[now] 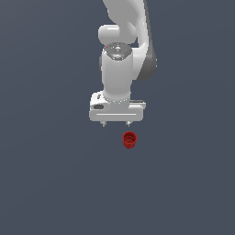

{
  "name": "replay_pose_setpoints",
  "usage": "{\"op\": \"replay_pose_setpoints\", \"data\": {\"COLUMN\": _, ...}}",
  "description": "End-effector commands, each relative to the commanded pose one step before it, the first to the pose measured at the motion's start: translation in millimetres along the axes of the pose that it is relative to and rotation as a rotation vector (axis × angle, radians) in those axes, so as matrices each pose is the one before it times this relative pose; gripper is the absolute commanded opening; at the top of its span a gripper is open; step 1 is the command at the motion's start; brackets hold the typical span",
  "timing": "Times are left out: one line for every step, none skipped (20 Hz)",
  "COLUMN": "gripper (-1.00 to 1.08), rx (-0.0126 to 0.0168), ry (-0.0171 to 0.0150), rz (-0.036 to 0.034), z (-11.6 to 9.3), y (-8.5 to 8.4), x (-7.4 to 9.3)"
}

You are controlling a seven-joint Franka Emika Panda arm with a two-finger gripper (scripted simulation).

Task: Pick up the object and move it to a goal position.

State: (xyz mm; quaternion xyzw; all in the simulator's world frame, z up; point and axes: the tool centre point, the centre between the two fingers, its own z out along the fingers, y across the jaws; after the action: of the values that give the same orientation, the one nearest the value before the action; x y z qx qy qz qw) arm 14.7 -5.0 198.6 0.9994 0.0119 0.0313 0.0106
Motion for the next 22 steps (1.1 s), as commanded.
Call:
{"op": "replay_pose_setpoints", "data": {"gripper": 1.00, "rx": 0.00000, "ry": 0.00000, "rz": 0.00000, "z": 0.00, "y": 0.01, "x": 0.00}}
{"op": "replay_pose_setpoints", "data": {"gripper": 1.00, "rx": 0.00000, "ry": 0.00000, "rz": 0.00000, "z": 0.02, "y": 0.36, "x": -0.05}}
{"op": "replay_pose_setpoints", "data": {"gripper": 1.00, "rx": 0.00008, "ry": -0.00040, "rz": -0.00191, "z": 0.33, "y": -0.15, "x": -0.03}}
{"op": "replay_pose_setpoints", "data": {"gripper": 1.00, "rx": 0.00011, "ry": -0.00046, "rz": -0.00213, "z": 0.42, "y": 0.39, "x": -0.11}}
{"op": "replay_pose_setpoints", "data": {"gripper": 1.00, "rx": 0.00016, "ry": -0.00069, "rz": -0.00316, "z": 0.61, "y": 0.43, "x": -0.14}}
{"op": "replay_pose_setpoints", "data": {"gripper": 1.00, "rx": 0.00021, "ry": -0.00086, "rz": -0.00399, "z": 0.78, "y": 0.58, "x": -0.19}}
{"op": "replay_pose_setpoints", "data": {"gripper": 1.00, "rx": 0.00025, "ry": -0.00105, "rz": -0.00491, "z": 0.95, "y": 0.67, "x": -0.23}}
{"op": "replay_pose_setpoints", "data": {"gripper": 1.00, "rx": 0.00027, "ry": -0.00112, "rz": -0.00527, "z": 1.02, "y": 0.78, "x": -0.26}}
{"op": "replay_pose_setpoints", "data": {"gripper": 1.00, "rx": 0.00023, "ry": -0.00096, "rz": -0.00453, "z": 0.87, "y": 0.61, "x": -0.22}}
{"op": "replay_pose_setpoints", "data": {"gripper": 1.00, "rx": 0.00018, "ry": -0.00075, "rz": -0.00357, "z": 0.69, "y": 0.50, "x": -0.18}}
{"op": "replay_pose_setpoints", "data": {"gripper": 1.00, "rx": 0.00014, "ry": -0.00056, "rz": -0.00270, "z": 0.52, "y": 0.33, "x": -0.13}}
{"op": "replay_pose_setpoints", "data": {"gripper": 1.00, "rx": 0.00009, "ry": -0.00037, "rz": -0.00179, "z": 0.34, "y": 0.20, "x": -0.08}}
{"op": "replay_pose_setpoints", "data": {"gripper": 1.00, "rx": 0.00003, "ry": -0.00013, "rz": -0.00068, "z": 0.14, "y": 0.18, "x": -0.05}}
{"op": "replay_pose_setpoints", "data": {"gripper": 1.00, "rx": 0.00000, "ry": 0.00000, "rz": 0.00000, "z": 0.00, "y": -0.11, "x": 0.02}}
{"op": "replay_pose_setpoints", "data": {"gripper": 1.00, "rx": -0.00006, "ry": 0.00024, "rz": 0.00117, "z": -0.22, "y": -0.08, "x": 0.04}}
{"op": "replay_pose_setpoints", "data": {"gripper": 1.00, "rx": -0.00003, "ry": 0.00017, "rz": 0.00096, "z": -0.18, "y": -0.10, "x": 0.04}}
{"op": "replay_pose_setpoints", "data": {"gripper": 1.00, "rx": 0.00000, "ry": 0.00000, "rz": 0.00000, "z": 0.03, "y": 0.09, "x": 0.00}}
{"op": "replay_pose_setpoints", "data": {"gripper": 1.00, "rx": -0.00001, "ry": -0.00020, "rz": -0.00206, "z": 0.30, "y": -0.33, "x": 0.02}}
{"op": "replay_pose_setpoints", "data": {"gripper": 1.00, "rx": 0.00000, "ry": -0.00037, "rz": -0.00357, "z": 0.57, "y": -0.36, "x": 0.01}}
{"op": "replay_pose_setpoints", "data": {"gripper": 1.00, "rx": 0.00001, "ry": -0.00056, "rz": -0.00545, "z": 0.87, "y": -0.61, "x": 0.02}}
{"op": "replay_pose_setpoints", "data": {"gripper": 1.00, "rx": 0.00001, "ry": -0.00073, "rz": -0.00727, "z": 1.16, "y": -0.82, "x": 0.04}}
{"op": "replay_pose_setpoints", "data": {"gripper": 1.00, "rx": 0.00003, "ry": -0.00090, "rz": -0.00912, "z": 1.45, "y": -1.06, "x": 0.06}}
